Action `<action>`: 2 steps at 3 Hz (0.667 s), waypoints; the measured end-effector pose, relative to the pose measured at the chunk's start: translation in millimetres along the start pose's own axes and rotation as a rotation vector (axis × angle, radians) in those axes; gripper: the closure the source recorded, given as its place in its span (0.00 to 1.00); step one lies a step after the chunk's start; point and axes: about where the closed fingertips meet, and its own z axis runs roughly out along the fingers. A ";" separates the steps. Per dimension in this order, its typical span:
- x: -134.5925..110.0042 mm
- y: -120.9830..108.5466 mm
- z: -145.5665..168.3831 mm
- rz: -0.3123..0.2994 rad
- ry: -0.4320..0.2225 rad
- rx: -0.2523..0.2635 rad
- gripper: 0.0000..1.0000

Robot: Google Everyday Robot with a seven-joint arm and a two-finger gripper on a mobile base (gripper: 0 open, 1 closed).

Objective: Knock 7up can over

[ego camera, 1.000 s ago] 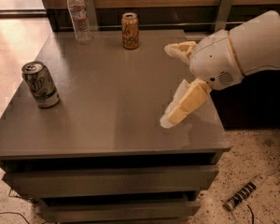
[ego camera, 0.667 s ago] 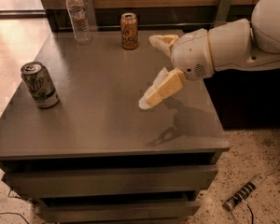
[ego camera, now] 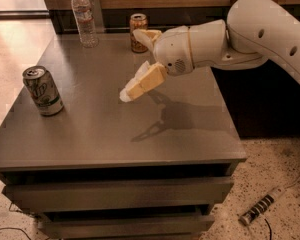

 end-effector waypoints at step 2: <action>5.7 2.8 98.3 0.074 0.066 -0.129 0.00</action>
Offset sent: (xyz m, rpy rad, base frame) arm 0.0226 0.1297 -0.0551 -0.1007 0.1805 0.1212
